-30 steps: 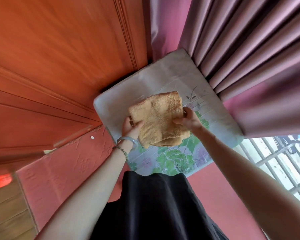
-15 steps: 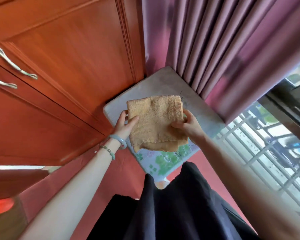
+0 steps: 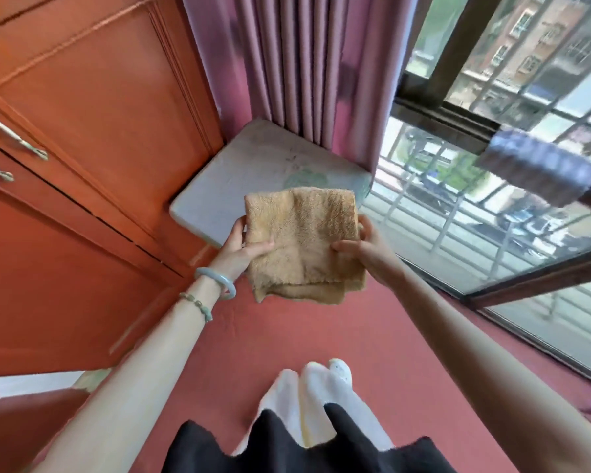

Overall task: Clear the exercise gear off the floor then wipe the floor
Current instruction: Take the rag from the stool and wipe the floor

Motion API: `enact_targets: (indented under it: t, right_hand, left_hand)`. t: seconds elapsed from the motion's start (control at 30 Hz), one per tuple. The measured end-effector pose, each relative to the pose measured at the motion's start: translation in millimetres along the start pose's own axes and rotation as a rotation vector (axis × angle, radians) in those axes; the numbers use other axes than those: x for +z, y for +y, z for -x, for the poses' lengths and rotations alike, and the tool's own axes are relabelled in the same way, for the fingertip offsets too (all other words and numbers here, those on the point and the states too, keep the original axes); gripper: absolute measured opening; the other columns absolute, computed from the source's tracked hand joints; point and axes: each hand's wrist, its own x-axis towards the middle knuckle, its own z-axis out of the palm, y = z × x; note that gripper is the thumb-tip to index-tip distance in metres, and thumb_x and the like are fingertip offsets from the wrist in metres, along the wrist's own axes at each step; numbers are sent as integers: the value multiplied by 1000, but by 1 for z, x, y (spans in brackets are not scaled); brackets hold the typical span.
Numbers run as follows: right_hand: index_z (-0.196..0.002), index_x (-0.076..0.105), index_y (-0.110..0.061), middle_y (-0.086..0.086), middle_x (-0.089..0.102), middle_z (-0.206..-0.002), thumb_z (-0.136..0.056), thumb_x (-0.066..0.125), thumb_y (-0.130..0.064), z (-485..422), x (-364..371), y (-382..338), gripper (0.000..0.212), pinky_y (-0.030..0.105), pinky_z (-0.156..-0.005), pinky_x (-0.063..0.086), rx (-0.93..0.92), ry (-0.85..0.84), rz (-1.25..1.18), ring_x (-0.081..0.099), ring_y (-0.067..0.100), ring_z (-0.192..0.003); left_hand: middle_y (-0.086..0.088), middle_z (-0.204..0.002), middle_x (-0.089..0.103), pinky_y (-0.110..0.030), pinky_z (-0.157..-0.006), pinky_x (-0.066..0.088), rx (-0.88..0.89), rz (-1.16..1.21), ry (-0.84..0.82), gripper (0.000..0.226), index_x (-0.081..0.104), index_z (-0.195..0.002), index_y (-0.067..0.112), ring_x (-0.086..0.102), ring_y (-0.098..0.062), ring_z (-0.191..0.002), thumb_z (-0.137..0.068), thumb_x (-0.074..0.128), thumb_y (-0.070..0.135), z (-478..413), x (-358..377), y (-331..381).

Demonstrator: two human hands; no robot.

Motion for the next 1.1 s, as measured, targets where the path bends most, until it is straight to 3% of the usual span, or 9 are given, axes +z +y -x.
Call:
enact_targets:
  t: [0.1,0.17,0.23,0.33,0.47,0.67,0.93,1.03,1.1]
  right_hand:
    - [-101,47,-24,11,61,-106,-77,72,-20,39,-20,17,35,41,-87,52,-11,78,-7,61,20,-95]
    - [-98,47,-29,11,62,-108,-70,70,-35,64,-34,31,37,46,-90,51,-33,153,71,62,24,-99]
    - [-94,46,-37,9,65,-107,-65,67,-41,87,-50,49,37,53,-90,49,-55,198,136,63,26,-101]
    - [-102,42,-39,6,67,-103,-70,70,-33,132,-74,71,43,53,-89,49,-111,245,218,64,25,-98]
    - [-110,42,-41,-1,66,-104,-71,69,-29,201,-108,107,49,49,-91,49,-155,268,257,64,21,-98]
    - [-127,45,-23,0,64,-112,-78,69,-21,301,-150,151,54,35,-96,45,-118,279,321,60,21,-107]
    - [-133,41,-23,-5,61,-112,-81,67,-19,394,-163,178,58,16,-83,35,-134,296,305,56,14,-108]
    - [-135,40,-23,-1,62,-119,-82,66,-20,426,-163,193,60,17,-86,35,-138,318,294,56,17,-112]
    - [-136,39,-23,2,62,-122,-82,65,-20,451,-162,204,60,19,-89,36,-133,341,301,56,21,-115]
  left_hand:
    - [6,-123,56,-26,-96,47,51,-82,-50,65,35,-133,29,56,-7,-110,-81,71,17,30,29,0]
    - [7,-119,55,-12,-81,49,93,-145,-70,67,33,-134,25,56,-3,-106,-81,71,13,50,51,-3]
    - [7,-120,55,-11,-75,49,112,-169,-91,71,31,-137,22,56,-2,-106,-80,72,11,69,74,-12]
    - [5,-124,53,-18,-85,48,133,-229,-96,83,28,-140,23,55,-4,-108,-74,78,16,101,111,-31]
    - [8,-122,51,-4,-71,45,147,-274,-81,85,26,-141,20,53,1,-103,-74,77,13,159,173,-59]
    - [8,-126,52,-4,-75,44,121,-255,-85,90,22,-146,21,54,5,-105,-75,77,10,248,249,-95]
    - [6,-120,56,-8,-74,48,102,-314,-103,90,22,-146,22,56,4,-98,-76,75,6,335,291,-115]
    - [7,-119,54,-14,-83,50,125,-354,-108,94,19,-148,24,55,3,-98,-75,76,6,362,304,-126]
    - [4,-120,52,-8,-78,48,151,-385,-102,96,17,-149,24,54,3,-96,-75,76,7,382,316,-136]
